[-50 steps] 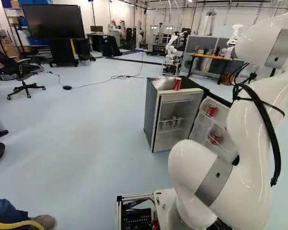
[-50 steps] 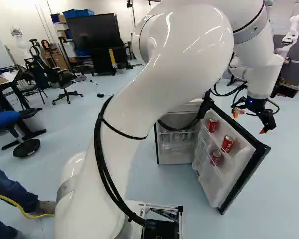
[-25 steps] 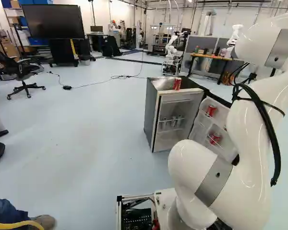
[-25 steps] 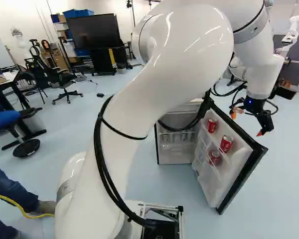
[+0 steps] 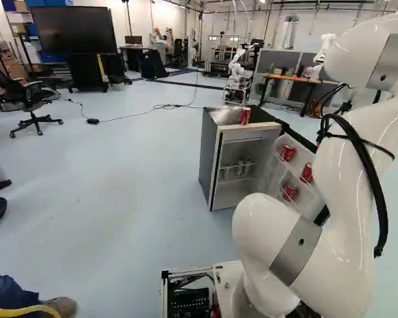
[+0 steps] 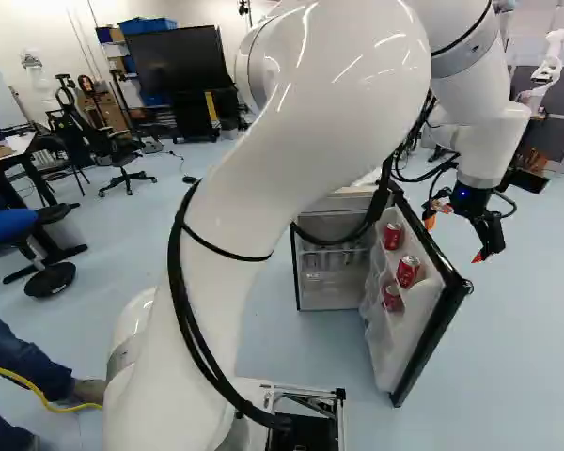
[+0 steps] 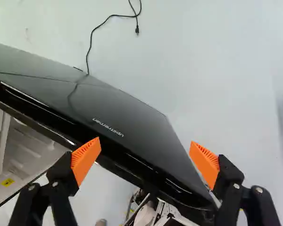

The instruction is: Grab a drink from the fridge

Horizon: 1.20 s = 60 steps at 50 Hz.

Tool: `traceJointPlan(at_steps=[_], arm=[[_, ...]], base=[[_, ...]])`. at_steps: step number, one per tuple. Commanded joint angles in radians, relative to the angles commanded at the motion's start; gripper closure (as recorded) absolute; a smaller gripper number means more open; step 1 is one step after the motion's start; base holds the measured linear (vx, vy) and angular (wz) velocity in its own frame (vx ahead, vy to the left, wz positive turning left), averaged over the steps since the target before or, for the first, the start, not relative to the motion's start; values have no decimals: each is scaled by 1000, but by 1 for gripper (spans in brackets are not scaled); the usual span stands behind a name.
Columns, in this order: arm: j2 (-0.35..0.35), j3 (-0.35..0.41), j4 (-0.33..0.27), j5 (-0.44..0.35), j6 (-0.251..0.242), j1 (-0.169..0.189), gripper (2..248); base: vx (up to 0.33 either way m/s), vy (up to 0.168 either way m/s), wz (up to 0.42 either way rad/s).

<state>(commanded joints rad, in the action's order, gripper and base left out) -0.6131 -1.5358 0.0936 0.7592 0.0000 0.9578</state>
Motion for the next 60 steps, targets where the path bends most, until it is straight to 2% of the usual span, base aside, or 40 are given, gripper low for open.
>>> traceJointPlan(at_steps=[18,35,60], arm=[[59,87,0,47,0,-28,3],[99,147,0,50,0,-73,3],[186,272,-5,48,0,-112,3]], base=[[0,0,0],[0,0,0],[0,0,0]])
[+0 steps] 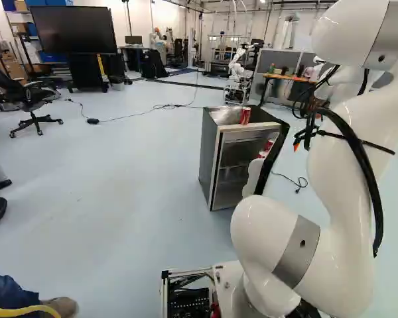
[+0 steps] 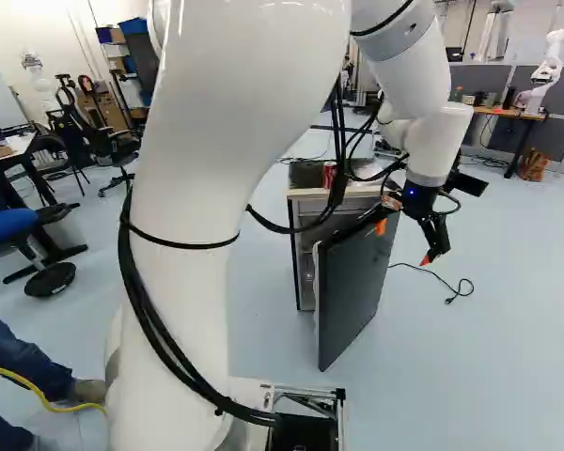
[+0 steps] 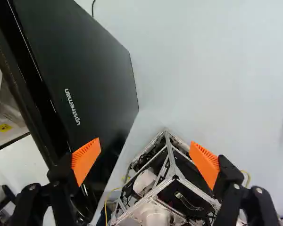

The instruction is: Grab a drink from the fridge

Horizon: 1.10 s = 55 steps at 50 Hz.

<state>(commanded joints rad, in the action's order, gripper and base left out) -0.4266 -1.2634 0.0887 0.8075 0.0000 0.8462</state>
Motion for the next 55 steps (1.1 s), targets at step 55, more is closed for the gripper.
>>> traceJointPlan(at_steps=[55], arm=[[91,227,-314,-172,0,-113,3]], base=[[0,0,0]])
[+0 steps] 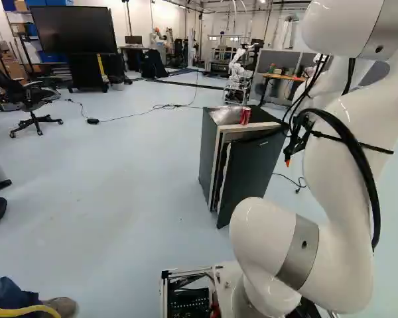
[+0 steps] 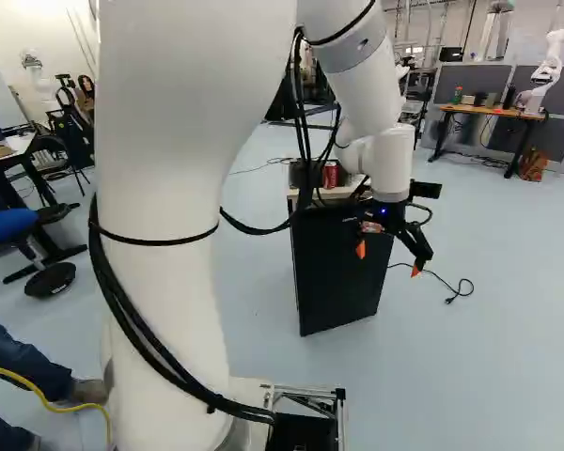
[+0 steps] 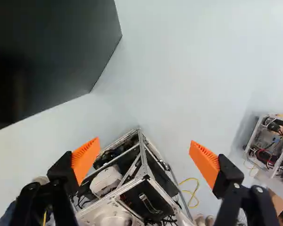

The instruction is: Grab a drink from the fridge

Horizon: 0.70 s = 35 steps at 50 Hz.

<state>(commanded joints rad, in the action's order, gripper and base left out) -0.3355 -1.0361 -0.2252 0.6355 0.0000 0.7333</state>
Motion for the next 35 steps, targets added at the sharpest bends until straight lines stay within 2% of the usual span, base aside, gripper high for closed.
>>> traceJointPlan(at_steps=[35], arm=[[109,145,-192,-155,0,-95,3]], base=[[0,0,0]])
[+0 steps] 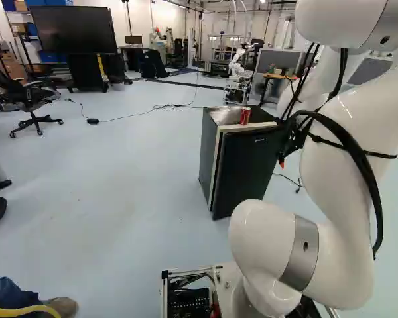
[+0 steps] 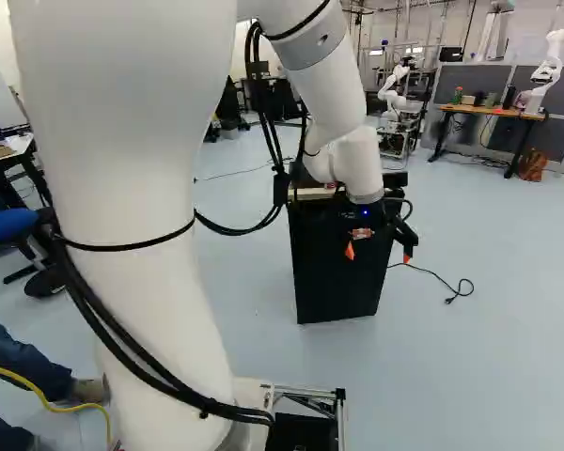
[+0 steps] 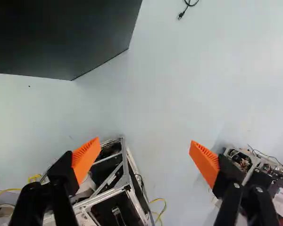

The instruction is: Grab a drink from the fridge

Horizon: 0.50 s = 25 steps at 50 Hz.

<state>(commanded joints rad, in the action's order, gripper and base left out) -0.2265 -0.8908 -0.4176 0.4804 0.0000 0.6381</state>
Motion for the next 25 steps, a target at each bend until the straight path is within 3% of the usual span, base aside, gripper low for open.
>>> traceJointPlan(at_steps=[25], arm=[[-17,60,-30,-129,0,-80,3]], base=[[0,0,0]])
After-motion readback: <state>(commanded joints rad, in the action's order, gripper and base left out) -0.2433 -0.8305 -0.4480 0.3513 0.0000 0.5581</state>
